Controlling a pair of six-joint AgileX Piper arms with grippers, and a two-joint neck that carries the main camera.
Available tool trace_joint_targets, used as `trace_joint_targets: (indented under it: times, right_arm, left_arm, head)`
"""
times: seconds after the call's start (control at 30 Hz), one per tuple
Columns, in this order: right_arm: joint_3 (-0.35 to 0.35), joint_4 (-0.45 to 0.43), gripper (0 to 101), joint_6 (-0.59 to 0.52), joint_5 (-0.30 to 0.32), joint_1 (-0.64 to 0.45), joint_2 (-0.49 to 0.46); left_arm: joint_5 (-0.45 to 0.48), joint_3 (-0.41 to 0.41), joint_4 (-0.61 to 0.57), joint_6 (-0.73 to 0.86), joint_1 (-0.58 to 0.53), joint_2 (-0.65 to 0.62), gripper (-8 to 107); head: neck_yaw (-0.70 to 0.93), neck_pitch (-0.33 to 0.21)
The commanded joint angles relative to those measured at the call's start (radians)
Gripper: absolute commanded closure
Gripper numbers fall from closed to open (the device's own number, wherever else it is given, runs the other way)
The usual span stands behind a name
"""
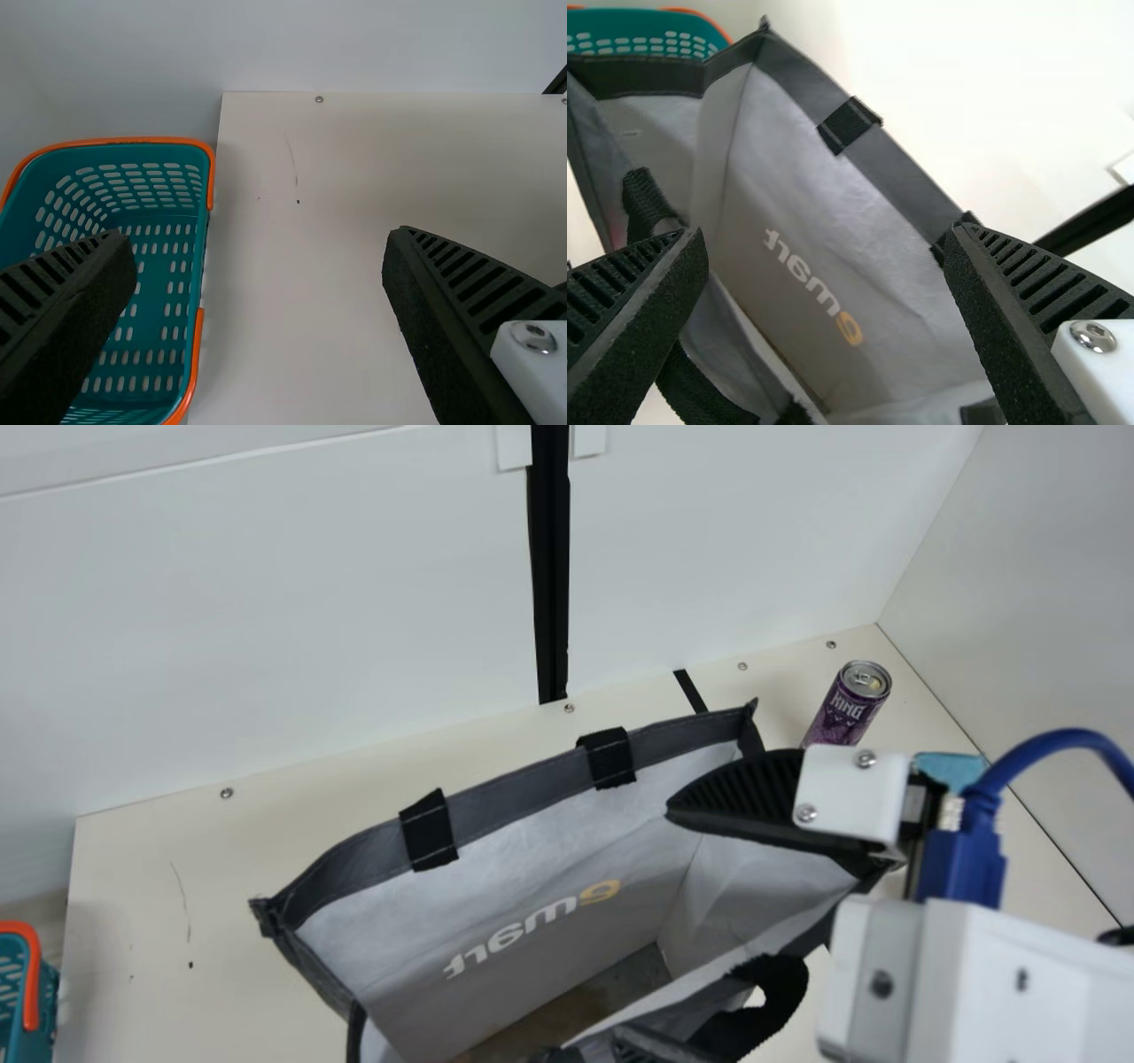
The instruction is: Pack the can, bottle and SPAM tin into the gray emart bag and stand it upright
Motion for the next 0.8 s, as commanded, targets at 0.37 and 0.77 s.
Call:
trace_joint_targets:
  times: [0.37, 0.77]
  right_arm:
    - [-0.093, -0.036, 6, 0.034, -0.001, -0.152, 0.016]
    - [-0.15, -0.036, 6, 0.066, -0.001, -0.333, 0.05]
  left_arm:
    - [0.0, 0.0, 0.0, 0.0, 0.0, 0.0, 9]
    - [0.0, 0.0, 0.0, 0.0, 0.0, 0.0, 9]
  head:
    - [-0.002, -0.023]
    - [-0.002, -0.023]
